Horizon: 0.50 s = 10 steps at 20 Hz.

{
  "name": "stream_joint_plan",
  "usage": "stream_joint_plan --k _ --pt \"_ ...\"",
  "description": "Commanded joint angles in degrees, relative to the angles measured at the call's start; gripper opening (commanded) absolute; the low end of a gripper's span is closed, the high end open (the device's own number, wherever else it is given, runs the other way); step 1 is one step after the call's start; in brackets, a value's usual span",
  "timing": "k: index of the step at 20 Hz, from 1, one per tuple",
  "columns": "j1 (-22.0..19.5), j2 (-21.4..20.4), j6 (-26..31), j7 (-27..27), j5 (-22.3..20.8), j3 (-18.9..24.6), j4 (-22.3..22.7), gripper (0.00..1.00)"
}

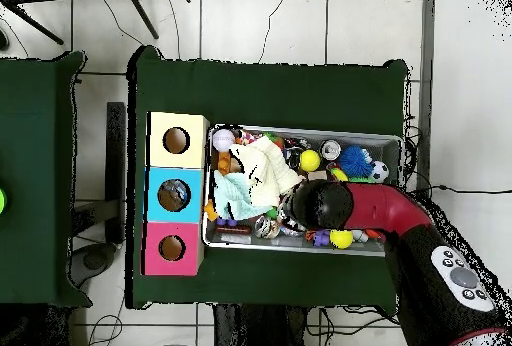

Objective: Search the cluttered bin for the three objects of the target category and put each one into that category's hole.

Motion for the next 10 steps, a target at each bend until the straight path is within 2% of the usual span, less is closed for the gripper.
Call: stream_joint_plan --k 1,10 --pt "0.8 2.4 -6.7 9.8 -3.4 -2.1 0.1 1.00" --pt "2.1 8.1 -12.9 10.5 -4.7 -3.8 -1.6 1.00"
